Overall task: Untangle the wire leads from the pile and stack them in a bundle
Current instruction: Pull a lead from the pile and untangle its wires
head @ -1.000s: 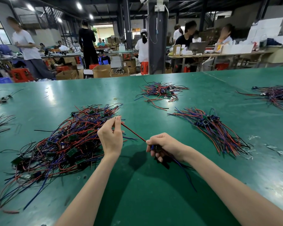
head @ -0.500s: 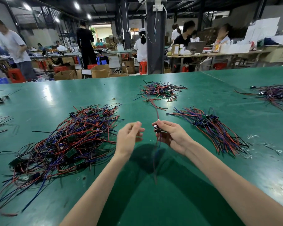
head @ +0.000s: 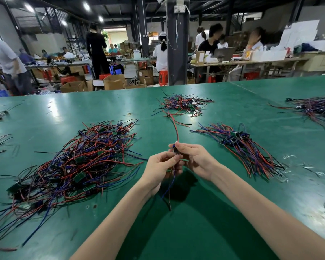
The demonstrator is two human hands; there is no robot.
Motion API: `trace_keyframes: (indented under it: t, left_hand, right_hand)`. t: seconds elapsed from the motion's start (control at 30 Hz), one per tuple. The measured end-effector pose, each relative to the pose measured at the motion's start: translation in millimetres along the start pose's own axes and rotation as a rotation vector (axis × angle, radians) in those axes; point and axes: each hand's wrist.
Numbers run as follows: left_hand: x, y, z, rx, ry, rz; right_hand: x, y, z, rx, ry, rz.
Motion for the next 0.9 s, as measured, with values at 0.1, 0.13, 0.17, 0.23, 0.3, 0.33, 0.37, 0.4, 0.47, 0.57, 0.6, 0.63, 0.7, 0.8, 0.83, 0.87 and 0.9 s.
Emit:
trace_keyframes:
  t: [0.1, 0.13, 0.17, 0.23, 0.3, 0.33, 0.37, 0.4, 0.47, 0.57, 0.6, 0.63, 0.7, 0.8, 0.83, 0.87, 0.9]
  left_hand:
    - [1.2, 1.0, -2.0, 0.034, 0.032, 0.008]
    - [1.5, 1.2, -2.4, 0.037, 0.038, 0.000]
    - [1.8, 1.5, -2.7, 0.028, 0.039, -0.015]
    - [1.8, 2.8, -2.4, -0.019, 0.026, -0.068]
    - [0.7, 4.5, -2.3, -0.070, -0.002, -0.126]
    - [0.2, 5.1, -2.5, -0.082, -0.014, -0.145]
    - [0.0, 5.5, -3.2, -0.081, -0.023, -0.155]
    - [-0.2, 6.0, -3.6, -0.070, -0.031, -0.159]
    - [0.0, 6.7, -4.2, -0.043, -0.040, -0.164]
    - [1.2, 6.2, -4.8, -0.008, -0.050, -0.169]
    - [1.1, 5.6, -5.3, 0.013, -0.059, -0.162]
    - [1.0, 4.9, -5.6, 0.037, -0.067, -0.153]
    - [0.8, 3.8, -6.9, 0.081, -0.072, -0.135]
    - [1.3, 2.8, -8.8, 0.126, -0.059, -0.119]
    - [1.5, 2.6, -9.2, 0.131, -0.057, -0.117]
    - [1.7, 2.5, -9.6, 0.131, -0.055, -0.116]
    - [2.1, 2.3, -9.6, 0.127, -0.053, -0.115]
  right_hand:
    - [-0.5, 1.6, -0.6, -0.094, -0.060, 0.019]
    - [-0.7, 2.1, -0.9, -0.100, -0.070, 0.018]
    - [-0.7, 2.6, -1.1, -0.093, -0.069, 0.022]
    - [-0.5, 4.0, -1.0, -0.073, -0.059, 0.027]
    - [-0.6, 5.1, -0.5, -0.053, -0.053, 0.017]
    - [-0.6, 5.7, -0.7, -0.045, -0.048, 0.010]
    - [-1.0, 6.0, -0.6, -0.040, -0.043, 0.006]
    - [-1.5, 5.9, -1.1, -0.041, -0.038, 0.003]
    - [-1.8, 5.8, -1.7, -0.052, -0.030, -0.001]
    - [0.6, 6.1, -2.9, -0.056, -0.013, -0.011]
    - [1.6, 6.3, -3.4, -0.056, -0.008, -0.021]
    - [2.3, 6.5, -3.9, -0.061, -0.007, -0.033]
    - [2.5, 6.7, -5.1, -0.081, -0.011, -0.057]
    - [2.1, 6.7, -5.9, -0.094, -0.016, -0.070]
    - [2.0, 6.6, -5.8, -0.097, -0.017, -0.072]
    - [2.2, 6.5, -5.7, -0.099, -0.017, -0.074]
    - [2.3, 6.2, -5.5, -0.098, -0.017, -0.073]
Point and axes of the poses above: each hand's wrist, its own x-axis towards the middle knuckle, its own z-axis out of the palm, y = z × x, and after that the axes turned 15 degrees about y, right-handed
